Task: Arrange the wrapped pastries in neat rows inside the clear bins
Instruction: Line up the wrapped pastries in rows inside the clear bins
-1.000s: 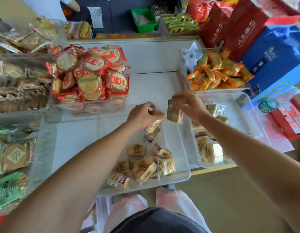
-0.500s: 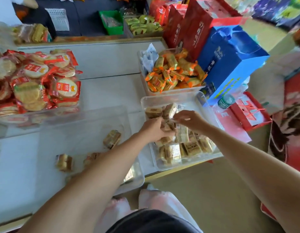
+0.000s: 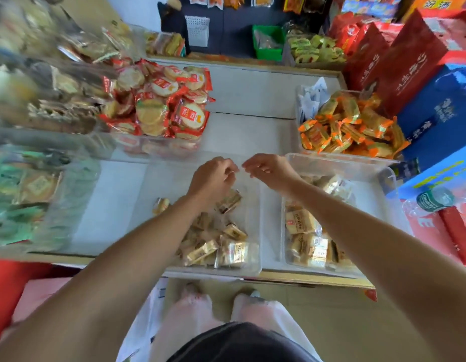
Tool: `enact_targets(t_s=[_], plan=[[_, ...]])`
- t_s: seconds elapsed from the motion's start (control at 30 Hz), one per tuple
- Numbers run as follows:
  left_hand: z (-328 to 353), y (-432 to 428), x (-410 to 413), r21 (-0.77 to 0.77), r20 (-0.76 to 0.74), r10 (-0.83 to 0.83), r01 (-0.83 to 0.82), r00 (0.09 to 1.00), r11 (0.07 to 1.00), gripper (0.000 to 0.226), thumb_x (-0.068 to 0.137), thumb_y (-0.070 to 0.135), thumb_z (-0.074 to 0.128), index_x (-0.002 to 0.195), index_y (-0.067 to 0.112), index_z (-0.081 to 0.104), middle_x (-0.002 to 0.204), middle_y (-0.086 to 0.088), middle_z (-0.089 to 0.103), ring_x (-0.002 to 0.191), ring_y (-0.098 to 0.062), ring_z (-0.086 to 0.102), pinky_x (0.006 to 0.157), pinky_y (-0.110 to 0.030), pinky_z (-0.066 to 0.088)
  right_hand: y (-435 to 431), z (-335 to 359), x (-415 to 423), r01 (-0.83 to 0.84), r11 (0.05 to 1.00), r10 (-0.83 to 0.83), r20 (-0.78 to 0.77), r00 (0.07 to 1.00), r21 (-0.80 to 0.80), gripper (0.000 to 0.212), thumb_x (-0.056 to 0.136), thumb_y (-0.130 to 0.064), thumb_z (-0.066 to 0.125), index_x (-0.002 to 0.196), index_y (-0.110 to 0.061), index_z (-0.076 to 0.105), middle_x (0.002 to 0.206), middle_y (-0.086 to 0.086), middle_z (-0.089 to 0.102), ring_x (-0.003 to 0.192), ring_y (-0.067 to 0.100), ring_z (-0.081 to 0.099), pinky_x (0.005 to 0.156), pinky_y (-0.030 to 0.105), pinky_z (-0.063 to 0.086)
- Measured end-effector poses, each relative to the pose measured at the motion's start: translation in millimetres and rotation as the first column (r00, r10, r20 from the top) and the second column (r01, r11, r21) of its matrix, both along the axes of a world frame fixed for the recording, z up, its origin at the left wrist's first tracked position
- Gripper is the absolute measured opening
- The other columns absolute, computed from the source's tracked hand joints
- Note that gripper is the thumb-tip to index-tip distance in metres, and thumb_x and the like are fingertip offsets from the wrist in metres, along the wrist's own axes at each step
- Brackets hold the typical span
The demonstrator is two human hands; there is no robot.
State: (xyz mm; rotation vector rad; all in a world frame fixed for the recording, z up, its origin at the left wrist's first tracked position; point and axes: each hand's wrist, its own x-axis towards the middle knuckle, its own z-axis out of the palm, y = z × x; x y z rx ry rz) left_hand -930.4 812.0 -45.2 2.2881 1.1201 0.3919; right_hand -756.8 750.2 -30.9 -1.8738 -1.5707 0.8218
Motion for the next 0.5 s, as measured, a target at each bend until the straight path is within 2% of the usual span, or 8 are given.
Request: enact_targets(t_s=[0.17,0.23,0.3,0.4,0.5], plan=[[-20,33,-106,0.142,-0.130,0.108,-0.089,0.986,0.986,0.024,0.088,0.013,0.061,0.112,0.012,0.066,0.120,-0.007,0.062,0.112,-0.027,0.057,0.094,-0.039,0.046,41,-24,-83,-0.165,0.979,0.159,-0.056,0.986,-0.116,0.020,0.089,-0.013,0.058,0.105,-0.017,0.068,0.100,0.004,0.070,0.088,0.020,0.066,0.075,0.027,0.051],[-34,44,-140,0.161,-0.191,0.109,-0.078,0.976,0.984,0.033,0.089,0.014,0.059,0.122,0.010,0.062,0.133,-0.010,0.055,0.123,-0.029,0.052,0.103,-0.040,0.040,53,-39,-109,-0.190,0.966,0.181,-0.064,0.981,-0.175,0.020,0.090,-0.017,0.059,0.108,-0.018,0.067,0.104,0.003,0.069,0.091,0.019,0.065,0.075,0.024,0.048],[-46,51,-164,0.145,-0.242,0.058,-0.024,0.968,0.989,0.044,0.093,0.014,0.054,0.135,0.006,0.052,0.149,-0.012,0.041,0.139,-0.030,0.037,0.112,-0.041,0.030,63,-56,-133,-0.208,0.945,0.196,-0.072,0.978,-0.251,0.024,0.090,-0.021,0.060,0.113,-0.018,0.064,0.110,0.002,0.066,0.094,0.016,0.063,0.080,0.024,0.045],[-63,57,-184,0.095,-0.266,-0.052,0.080,0.963,0.992,0.056,0.097,0.025,0.037,0.147,0.000,0.033,0.159,-0.012,0.021,0.147,-0.027,0.021,0.117,-0.041,0.022,76,-85,-163,-0.201,0.917,0.185,-0.078,0.980,-0.344,0.034,0.088,-0.021,0.064,0.121,-0.018,0.059,0.123,0.002,0.061,0.097,0.014,0.061,0.085,0.024,0.043],[-76,60,-192,0.089,-0.225,-0.104,0.127,0.969,0.988,0.061,0.097,0.030,0.023,0.150,0.001,0.023,0.162,-0.008,0.012,0.149,-0.023,0.012,0.120,-0.038,0.016,81,-108,-189,-0.211,0.890,0.189,-0.094,0.978,-0.404,0.060,0.082,-0.017,0.071,0.136,-0.017,0.045,0.137,0.002,0.049,0.110,0.019,0.057,0.088,0.023,0.040]])
